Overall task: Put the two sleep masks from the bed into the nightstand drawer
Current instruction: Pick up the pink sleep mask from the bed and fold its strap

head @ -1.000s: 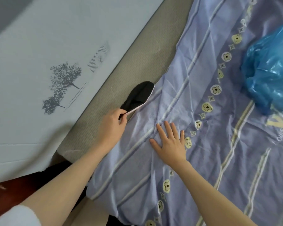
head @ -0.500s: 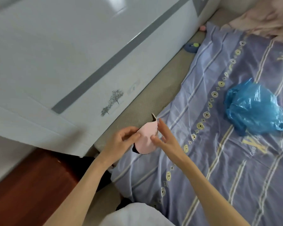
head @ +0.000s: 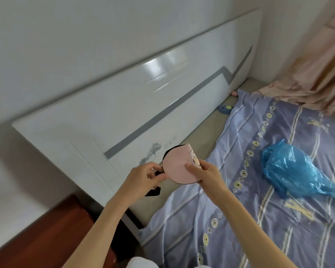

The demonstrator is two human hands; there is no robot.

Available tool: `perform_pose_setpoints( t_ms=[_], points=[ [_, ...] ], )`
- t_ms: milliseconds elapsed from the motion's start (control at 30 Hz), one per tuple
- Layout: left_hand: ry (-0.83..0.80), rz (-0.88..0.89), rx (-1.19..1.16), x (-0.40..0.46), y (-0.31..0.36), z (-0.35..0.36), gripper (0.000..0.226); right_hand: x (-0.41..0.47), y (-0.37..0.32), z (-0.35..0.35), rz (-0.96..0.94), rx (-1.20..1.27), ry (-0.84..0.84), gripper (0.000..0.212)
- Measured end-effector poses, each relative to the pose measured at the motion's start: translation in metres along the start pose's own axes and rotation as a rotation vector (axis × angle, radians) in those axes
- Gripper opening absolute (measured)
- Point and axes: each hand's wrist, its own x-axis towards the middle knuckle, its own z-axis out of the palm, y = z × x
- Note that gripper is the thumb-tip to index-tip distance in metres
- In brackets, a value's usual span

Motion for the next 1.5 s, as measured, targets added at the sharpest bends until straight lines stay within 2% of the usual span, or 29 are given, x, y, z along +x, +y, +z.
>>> perform_pose_setpoints(
  t_ms=[100, 200, 267, 333, 367, 433, 467, 533, 600, 733, 767, 833, 900, 967, 1033, 1100, 1167, 1233, 1333, 1400, 1500],
  points=[
    [-0.043, 0.03, -0.036, -0.001, 0.006, -0.016, 0.012, -0.001, -0.02, -0.001, -0.041, 0.012, 0.096, 0.037],
    [0.009, 0.032, -0.177, 0.002, 0.013, -0.026, 0.009, -0.001, -0.035, -0.001, -0.047, 0.052, 0.12, 0.016],
    [0.037, -0.002, -0.334, 0.001, 0.021, -0.033, 0.008, -0.002, -0.044, 0.001, -0.056, 0.085, 0.112, 0.011],
    [-0.024, -0.035, -0.453, 0.0, 0.029, -0.04, 0.011, -0.001, -0.053, 0.001, -0.066, 0.132, 0.106, 0.009],
    [-0.07, -0.042, -0.414, -0.001, 0.032, -0.044, 0.015, 0.0, -0.056, -0.001, -0.07, 0.148, 0.117, 0.009],
    [-0.134, -0.015, -0.186, -0.003, 0.038, -0.051, 0.017, 0.001, -0.059, -0.004, -0.07, 0.152, 0.15, 0.012],
    [-0.138, 0.022, -0.085, -0.004, 0.042, -0.054, 0.017, 0.001, -0.06, -0.005, -0.065, 0.144, 0.152, 0.015],
    [-0.097, 0.088, -0.053, -0.006, 0.047, -0.059, 0.026, 0.0, -0.059, -0.006, -0.043, 0.159, 0.123, 0.021],
    [-0.055, 0.096, -0.293, -0.008, 0.049, -0.064, 0.036, -0.002, -0.056, -0.007, -0.01, 0.231, 0.103, 0.024],
    [-0.136, 0.084, -1.193, -0.007, 0.046, -0.061, 0.029, -0.008, -0.052, -0.008, -0.02, 0.385, 0.108, 0.019],
    [-0.144, 0.069, -1.305, -0.006, 0.045, -0.059, 0.029, -0.009, -0.05, -0.008, -0.042, 0.387, 0.101, 0.02],
    [-0.125, 0.054, -1.379, -0.003, 0.045, -0.054, 0.031, -0.013, -0.05, -0.007, -0.103, 0.354, 0.062, 0.022],
    [-0.025, 0.028, -1.324, 0.0, 0.049, -0.051, 0.027, -0.016, -0.049, -0.006, -0.17, 0.297, -0.016, 0.02],
    [0.104, -0.011, -1.181, 0.002, 0.055, -0.05, 0.037, -0.019, -0.05, -0.004, -0.227, 0.236, -0.092, 0.021],
    [0.179, -0.007, -1.036, 0.002, 0.057, -0.049, 0.038, -0.021, -0.049, -0.001, -0.275, 0.192, -0.11, 0.019],
    [0.161, 0.02, -0.949, 0.001, 0.058, -0.049, 0.03, -0.022, -0.05, 0.003, -0.313, 0.157, -0.092, 0.017],
    [0.089, 0.034, -0.858, 0.001, 0.06, -0.051, 0.027, -0.021, -0.049, 0.005, -0.342, 0.083, -0.074, 0.034],
    [0.045, 0.06, -0.68, 0.002, 0.06, -0.054, 0.027, -0.022, -0.05, 0.006, -0.341, 0.011, -0.088, 0.04],
    [0.006, 0.135, -0.454, 0.003, 0.064, -0.058, 0.034, -0.024, -0.051, 0.007, -0.355, -0.066, -0.153, 0.029],
    [-0.034, 0.198, -0.367, 0.002, 0.07, -0.059, 0.033, -0.026, -0.054, 0.01, -0.357, -0.108, -0.194, 0.009],
    [-0.046, 0.253, -0.289, 0.0, 0.077, -0.059, 0.026, -0.028, -0.063, 0.015, -0.385, -0.26, -0.211, 0.029]
  ],
)
